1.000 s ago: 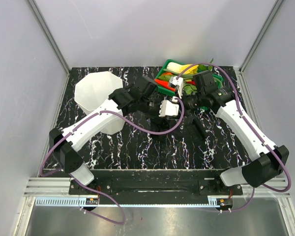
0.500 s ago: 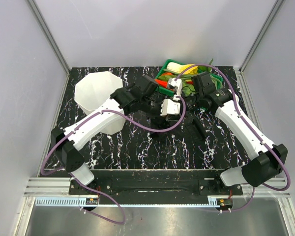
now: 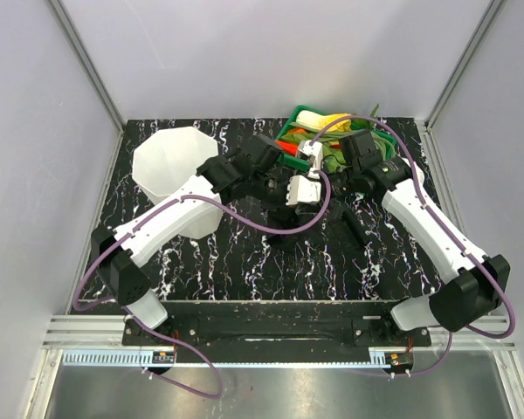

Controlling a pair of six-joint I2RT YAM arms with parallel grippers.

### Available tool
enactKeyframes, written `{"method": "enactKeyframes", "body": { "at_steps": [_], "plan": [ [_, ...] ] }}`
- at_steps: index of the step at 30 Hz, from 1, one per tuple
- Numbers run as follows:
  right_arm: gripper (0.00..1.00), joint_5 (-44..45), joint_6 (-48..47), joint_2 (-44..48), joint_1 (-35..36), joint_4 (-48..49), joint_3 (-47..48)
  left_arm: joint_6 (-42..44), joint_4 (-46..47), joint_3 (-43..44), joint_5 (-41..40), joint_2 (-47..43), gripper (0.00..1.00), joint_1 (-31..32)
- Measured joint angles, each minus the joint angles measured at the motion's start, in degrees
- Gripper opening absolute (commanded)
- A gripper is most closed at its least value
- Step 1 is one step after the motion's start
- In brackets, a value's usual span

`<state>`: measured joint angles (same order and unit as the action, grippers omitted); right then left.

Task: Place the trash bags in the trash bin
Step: Unfold the trash bag at the center of the board.

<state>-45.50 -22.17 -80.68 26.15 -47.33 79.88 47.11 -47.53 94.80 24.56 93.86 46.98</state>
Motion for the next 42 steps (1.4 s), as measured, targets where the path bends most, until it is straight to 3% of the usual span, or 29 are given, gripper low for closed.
{"method": "enactKeyframes", "body": {
  "at_steps": [6,15,17,18,25,33,42],
  "plan": [
    [0.0,0.1,0.1,0.0,0.0,0.0,-0.1,-0.3,0.0,0.0,0.0,0.0,0.0,0.0],
    [0.0,2.3,0.1,0.0,0.1,0.6,-0.2,-0.6,0.0,0.0,0.0,0.0,0.0,0.0],
    [0.0,3.6,0.2,0.0,0.1,1.0,-0.3,-0.6,0.0,0.0,0.0,0.0,0.05,0.0],
    [0.0,4.4,0.2,0.0,0.1,1.1,-0.3,-0.6,0.0,0.0,0.0,0.0,0.15,0.0],
    [0.0,7.9,0.3,0.0,0.1,1.2,-0.3,-0.4,0.1,0.0,0.0,0.0,0.24,0.0],
    [0.0,9.6,0.6,0.0,0.1,1.2,-0.3,-0.4,0.9,0.0,-1.4,0.0,0.47,0.0],
    [0.0,10.1,1.0,0.0,0.1,1.2,-0.3,-1.6,3.6,0.0,-4.3,0.0,0.49,0.0]
  ]
}}
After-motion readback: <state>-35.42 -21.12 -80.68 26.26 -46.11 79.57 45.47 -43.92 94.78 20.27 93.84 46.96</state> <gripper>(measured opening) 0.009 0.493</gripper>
